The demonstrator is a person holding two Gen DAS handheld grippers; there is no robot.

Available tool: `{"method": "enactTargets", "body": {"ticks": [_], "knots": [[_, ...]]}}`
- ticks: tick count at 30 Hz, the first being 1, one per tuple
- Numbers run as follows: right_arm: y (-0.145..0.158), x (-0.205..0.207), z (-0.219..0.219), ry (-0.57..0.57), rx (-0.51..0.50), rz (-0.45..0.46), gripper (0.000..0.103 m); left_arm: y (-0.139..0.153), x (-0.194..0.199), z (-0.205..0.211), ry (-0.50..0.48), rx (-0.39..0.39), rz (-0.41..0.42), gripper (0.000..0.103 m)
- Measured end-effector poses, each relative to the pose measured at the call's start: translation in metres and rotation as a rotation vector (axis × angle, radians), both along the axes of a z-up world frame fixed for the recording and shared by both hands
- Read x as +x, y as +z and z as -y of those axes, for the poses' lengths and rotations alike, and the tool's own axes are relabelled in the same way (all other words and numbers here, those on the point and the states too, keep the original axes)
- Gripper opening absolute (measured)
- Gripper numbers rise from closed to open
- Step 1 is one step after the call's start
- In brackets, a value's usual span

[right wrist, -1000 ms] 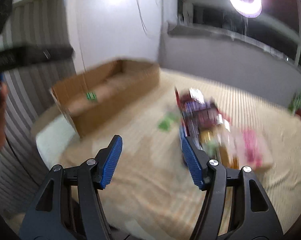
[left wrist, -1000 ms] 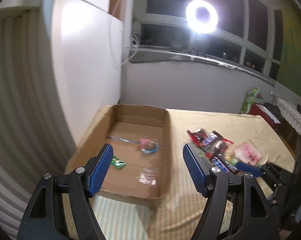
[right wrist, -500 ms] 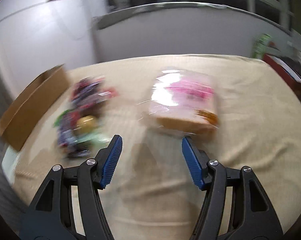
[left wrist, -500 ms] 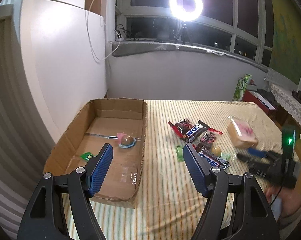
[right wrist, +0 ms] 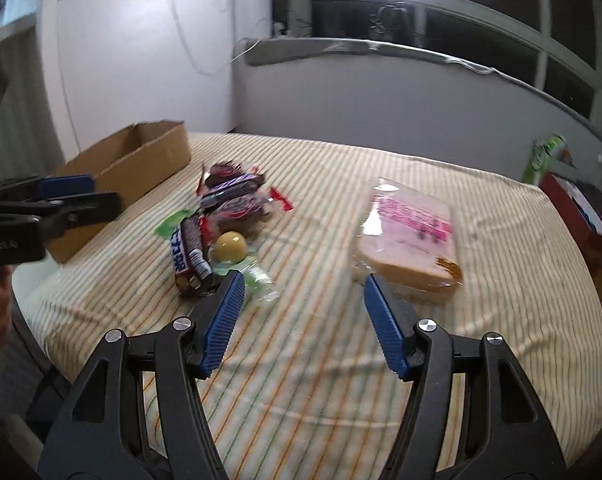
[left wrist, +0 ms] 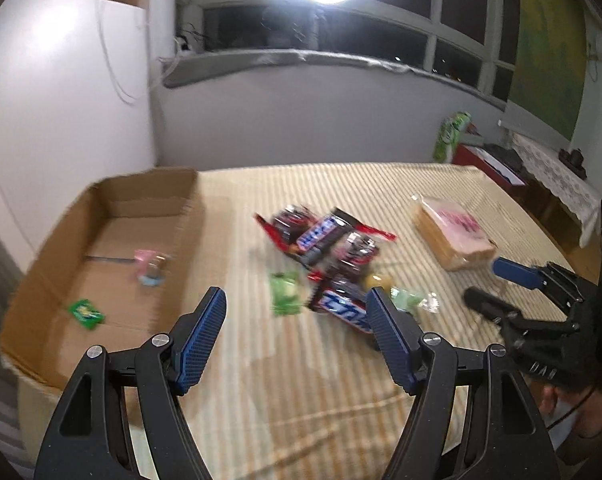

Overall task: Organize snacks
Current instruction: 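Move both tools back over the snack pile, then grasp the Snickers bar with the left tool while the right tool grasps the clear candy bag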

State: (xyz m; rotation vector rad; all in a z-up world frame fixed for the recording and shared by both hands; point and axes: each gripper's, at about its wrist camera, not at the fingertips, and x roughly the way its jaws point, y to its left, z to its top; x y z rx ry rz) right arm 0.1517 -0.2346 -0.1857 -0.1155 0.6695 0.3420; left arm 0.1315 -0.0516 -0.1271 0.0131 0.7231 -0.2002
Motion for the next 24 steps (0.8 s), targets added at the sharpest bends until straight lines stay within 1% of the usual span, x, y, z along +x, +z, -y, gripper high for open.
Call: {"method": "enactTargets", "body": {"ticks": [6, 15, 18, 20, 21, 24], "knots": [[-0.014, 0.017, -0.008, 0.070, -0.013, -0.041, 0.065, -0.020, 0.009, 0.019, -0.037, -0.003, -0.060, 0.072], [-0.029, 0.032, -0.023, 0.138, -0.042, -0.086, 0.065, -0.042, 0.027, 0.020, -0.035, -0.044, -0.145, 0.072], [-0.030, 0.035, -0.024, 0.152, -0.034, -0.098, 0.065, -0.046, 0.032, 0.019, -0.038, -0.058, -0.159, 0.072], [-0.030, 0.035, -0.023, 0.163, -0.026, -0.103, 0.062, -0.047, 0.035, 0.019, -0.046, -0.075, -0.168, 0.072], [-0.030, 0.035, -0.023, 0.172, -0.021, -0.105, 0.058, -0.047, 0.037, 0.021, -0.051, -0.082, -0.172, 0.072], [-0.030, 0.035, -0.023, 0.188, -0.012, -0.110, 0.052, -0.048, 0.040, 0.022, -0.066, -0.094, -0.188, 0.072]]}}
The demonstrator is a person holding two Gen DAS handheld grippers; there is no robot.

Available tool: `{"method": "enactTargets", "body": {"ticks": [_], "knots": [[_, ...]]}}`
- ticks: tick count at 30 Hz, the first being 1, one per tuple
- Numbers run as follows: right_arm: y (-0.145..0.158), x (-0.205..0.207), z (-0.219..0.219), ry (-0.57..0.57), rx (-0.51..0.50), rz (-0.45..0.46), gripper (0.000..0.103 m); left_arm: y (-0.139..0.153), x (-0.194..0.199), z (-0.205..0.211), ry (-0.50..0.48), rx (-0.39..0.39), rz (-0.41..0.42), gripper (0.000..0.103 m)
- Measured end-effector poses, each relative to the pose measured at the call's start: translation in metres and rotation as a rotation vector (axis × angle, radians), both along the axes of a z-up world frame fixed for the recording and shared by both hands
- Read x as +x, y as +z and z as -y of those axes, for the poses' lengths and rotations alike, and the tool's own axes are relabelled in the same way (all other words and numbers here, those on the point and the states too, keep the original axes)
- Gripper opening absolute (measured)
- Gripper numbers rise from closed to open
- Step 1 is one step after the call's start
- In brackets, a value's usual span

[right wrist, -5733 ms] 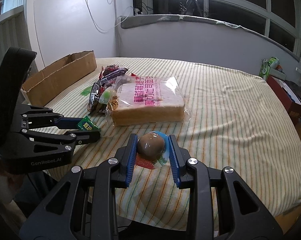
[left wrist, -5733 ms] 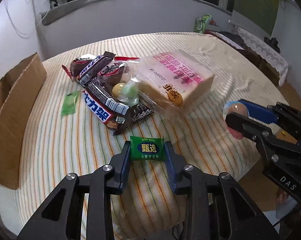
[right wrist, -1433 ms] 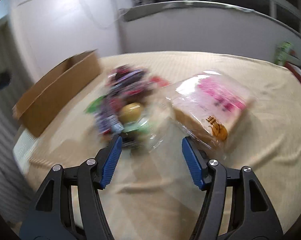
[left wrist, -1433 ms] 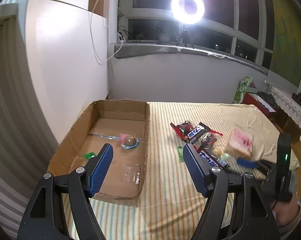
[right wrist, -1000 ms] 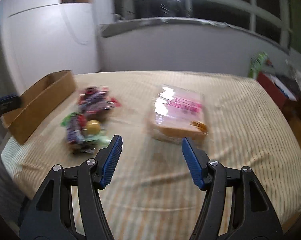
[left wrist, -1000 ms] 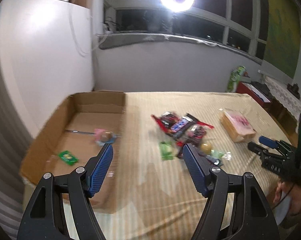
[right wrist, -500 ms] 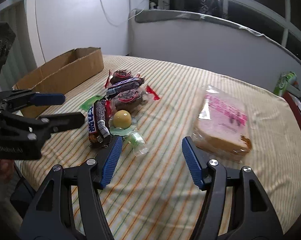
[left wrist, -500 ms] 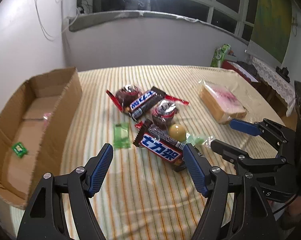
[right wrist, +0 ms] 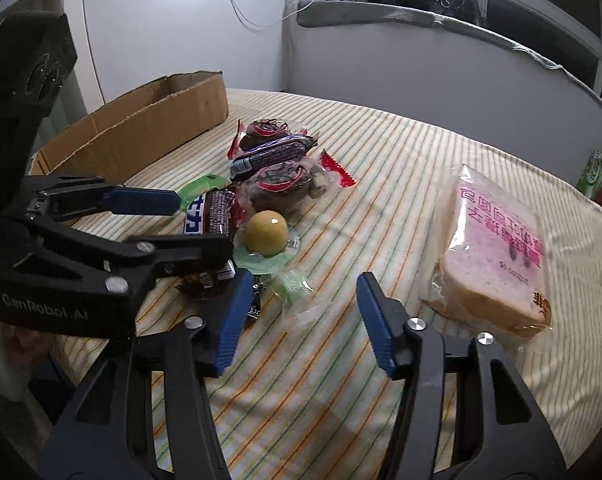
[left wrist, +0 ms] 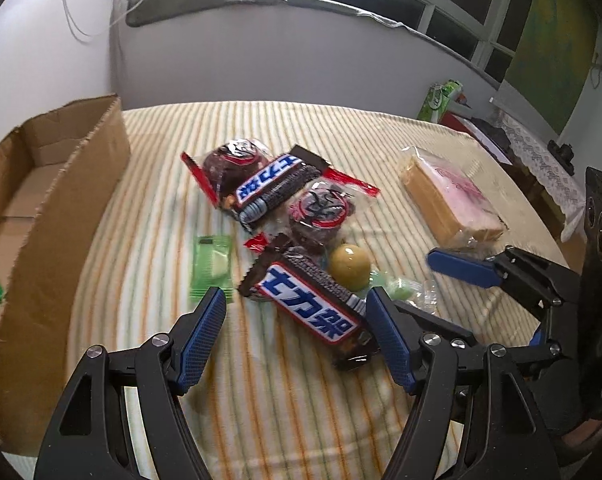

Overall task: Organize snacks
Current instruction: 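Grasp the Snickers bar with the left tool while the right tool grasps the clear candy bag, then carry the Snickers bar and candy bag into the box and release both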

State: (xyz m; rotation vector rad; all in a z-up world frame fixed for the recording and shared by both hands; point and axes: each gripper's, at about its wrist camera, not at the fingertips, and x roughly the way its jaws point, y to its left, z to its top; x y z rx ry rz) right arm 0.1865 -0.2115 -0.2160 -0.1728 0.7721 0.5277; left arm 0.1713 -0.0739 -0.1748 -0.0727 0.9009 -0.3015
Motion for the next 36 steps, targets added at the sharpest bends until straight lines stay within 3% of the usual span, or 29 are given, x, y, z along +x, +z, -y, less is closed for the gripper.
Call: {"method": "enactTargets", "body": {"ticks": [6, 11, 13, 16, 27, 36], "knots": [[-0.001, 0.001, 0.002, 0.016, 0.019, -0.017, 0.046, -0.006, 0.005, 0.006, -0.017, 0.003, -0.024, 0.073], [-0.001, 0.000, 0.000, 0.041, 0.042, -0.033, 0.031, -0.007, 0.008, 0.007, -0.016, 0.006, -0.027, 0.072], [0.000, -0.001, -0.002, 0.052, 0.058, -0.035, 0.022, -0.007, 0.010, 0.010, -0.016, 0.014, -0.024, 0.064], [-0.001, -0.003, -0.004, 0.053, 0.063, -0.039, 0.022, -0.006, 0.010, 0.008, -0.025, 0.010, -0.022, 0.044], [0.009, -0.018, 0.001, -0.011, 0.058, -0.013, 0.021, 0.005, -0.003, -0.005, -0.025, -0.028, 0.011, 0.043], [0.042, -0.039, 0.014, -0.110, 0.066, 0.071, 0.021, 0.042, -0.026, -0.017, -0.013, 0.001, 0.132, 0.043]]}}
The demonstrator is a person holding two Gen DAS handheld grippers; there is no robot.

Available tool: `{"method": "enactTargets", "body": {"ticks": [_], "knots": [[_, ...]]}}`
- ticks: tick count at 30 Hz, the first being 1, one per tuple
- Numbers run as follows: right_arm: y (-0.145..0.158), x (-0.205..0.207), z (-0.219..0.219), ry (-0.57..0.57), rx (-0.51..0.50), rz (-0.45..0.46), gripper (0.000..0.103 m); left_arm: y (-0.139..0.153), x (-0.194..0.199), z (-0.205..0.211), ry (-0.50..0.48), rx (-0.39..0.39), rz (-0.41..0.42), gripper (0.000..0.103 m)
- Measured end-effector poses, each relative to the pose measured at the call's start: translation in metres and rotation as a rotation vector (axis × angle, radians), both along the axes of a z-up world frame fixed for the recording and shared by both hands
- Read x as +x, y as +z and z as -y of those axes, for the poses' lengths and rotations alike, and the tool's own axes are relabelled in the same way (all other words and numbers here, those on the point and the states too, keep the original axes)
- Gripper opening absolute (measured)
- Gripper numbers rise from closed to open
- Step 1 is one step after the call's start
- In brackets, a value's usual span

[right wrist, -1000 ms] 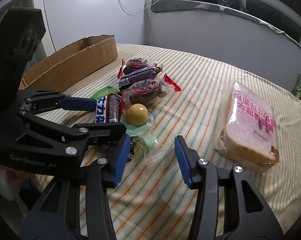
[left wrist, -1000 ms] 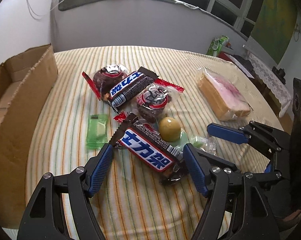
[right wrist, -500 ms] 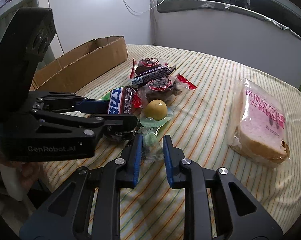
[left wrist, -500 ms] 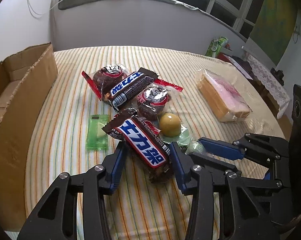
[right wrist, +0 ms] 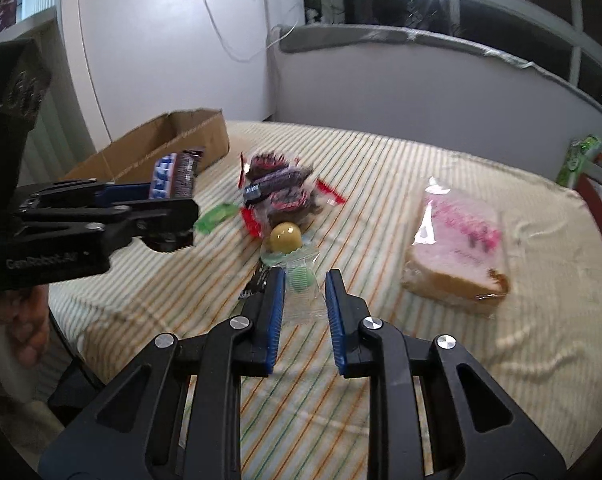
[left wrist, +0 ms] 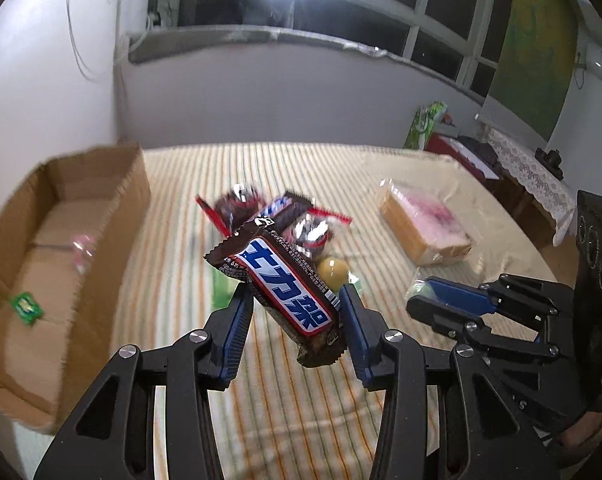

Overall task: Organize snacks
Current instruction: 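Carry the Snickers bar and candy bag into the box and release both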

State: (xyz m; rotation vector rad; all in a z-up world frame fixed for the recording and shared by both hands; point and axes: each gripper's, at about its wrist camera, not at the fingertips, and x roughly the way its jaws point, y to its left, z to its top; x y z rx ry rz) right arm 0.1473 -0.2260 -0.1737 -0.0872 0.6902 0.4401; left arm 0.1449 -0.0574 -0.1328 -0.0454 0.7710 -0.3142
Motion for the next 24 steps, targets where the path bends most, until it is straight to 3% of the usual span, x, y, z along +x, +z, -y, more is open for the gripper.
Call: {"method": "enactTargets", "body": {"ticks": [11, 24], "knots": [[0.067, -0.041, -0.011, -0.041, -0.027, 0.153, 0.021, 0.053, -0.042, -0.017, 0.003, -0.011, 0.158, 0.043], [0.103, -0.071, -0.046, -0.025, -0.081, 0.220, 0.021, 0.088, -0.077, -0.048, 0.027, -0.047, 0.277, 0.043]]}}
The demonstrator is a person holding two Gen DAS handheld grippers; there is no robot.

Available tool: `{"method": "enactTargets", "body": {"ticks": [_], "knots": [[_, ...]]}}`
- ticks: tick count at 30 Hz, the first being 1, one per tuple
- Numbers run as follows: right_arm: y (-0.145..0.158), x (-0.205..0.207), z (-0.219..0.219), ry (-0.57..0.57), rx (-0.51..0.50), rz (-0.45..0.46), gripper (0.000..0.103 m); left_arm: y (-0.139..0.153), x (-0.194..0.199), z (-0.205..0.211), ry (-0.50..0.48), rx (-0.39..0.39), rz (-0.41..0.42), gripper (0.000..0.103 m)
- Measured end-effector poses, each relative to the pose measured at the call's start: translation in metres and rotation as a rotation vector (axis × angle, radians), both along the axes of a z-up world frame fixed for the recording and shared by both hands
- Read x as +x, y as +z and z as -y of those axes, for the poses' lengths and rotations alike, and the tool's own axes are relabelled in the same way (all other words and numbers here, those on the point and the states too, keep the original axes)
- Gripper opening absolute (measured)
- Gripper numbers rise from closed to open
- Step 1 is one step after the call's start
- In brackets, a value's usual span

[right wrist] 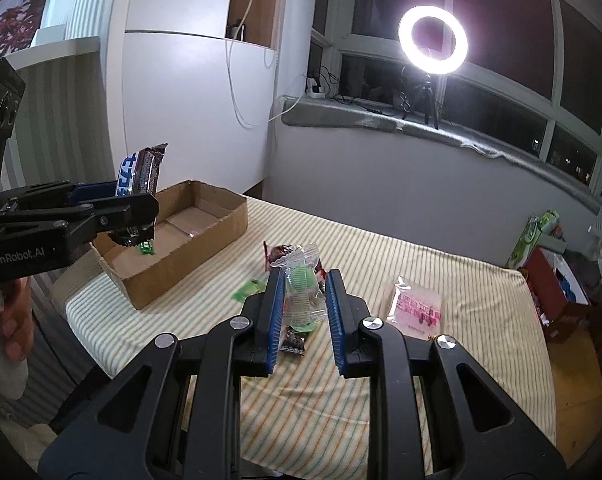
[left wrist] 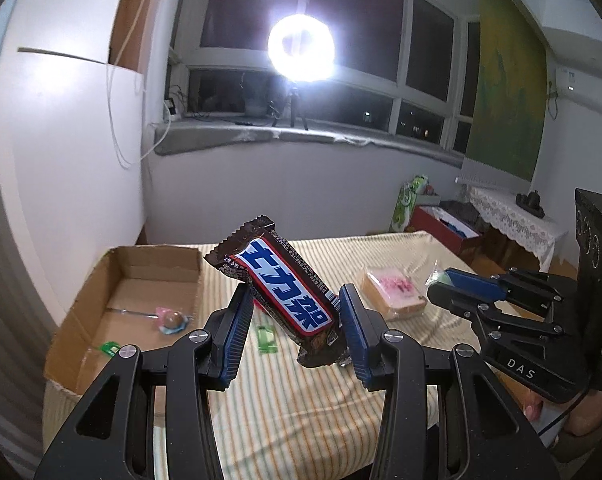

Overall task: Organize snacks
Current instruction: 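Carry the Snickers bar and candy bag into the box and release both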

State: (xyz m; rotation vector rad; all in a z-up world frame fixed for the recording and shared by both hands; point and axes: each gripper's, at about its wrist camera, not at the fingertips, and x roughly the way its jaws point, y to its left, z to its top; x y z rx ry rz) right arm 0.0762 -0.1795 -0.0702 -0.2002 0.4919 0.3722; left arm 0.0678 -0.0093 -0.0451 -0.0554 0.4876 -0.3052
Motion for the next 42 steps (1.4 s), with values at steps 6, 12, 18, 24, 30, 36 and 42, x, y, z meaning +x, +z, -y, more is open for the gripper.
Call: {"method": "enactTargets", "body": {"ticks": [6, 12, 18, 24, 30, 36, 42], "knots": [[0.002, 0.003, -0.028, 0.042, -0.029, -0.002, 0.021, 0.001, -0.007, -0.022, 0.034, -0.014, 0.018, 0.043], [-0.001, 0.011, -0.060, 0.093, -0.050, -0.011, 0.021, -0.003, -0.009, -0.045, 0.078, -0.023, 0.019, 0.043], [-0.006, 0.022, -0.094, 0.160, -0.056, -0.021, 0.021, -0.010, -0.008, -0.069, 0.130, -0.031, 0.004, 0.043], [-0.008, 0.033, -0.134, 0.246, -0.043, -0.017, 0.022, -0.013, -0.009, -0.094, 0.194, -0.019, -0.006, 0.043], [-0.004, 0.043, -0.168, 0.317, -0.027, -0.006, 0.022, -0.015, -0.008, -0.115, 0.249, -0.011, -0.010, 0.043], [-0.012, 0.060, -0.191, 0.351, -0.015, -0.023, 0.021, -0.019, 0.002, -0.127, 0.284, -0.003, -0.022, 0.043], [-0.034, 0.086, -0.203, 0.364, -0.011, -0.077, 0.022, -0.037, 0.018, -0.134, 0.294, -0.002, -0.068, 0.043]]}}
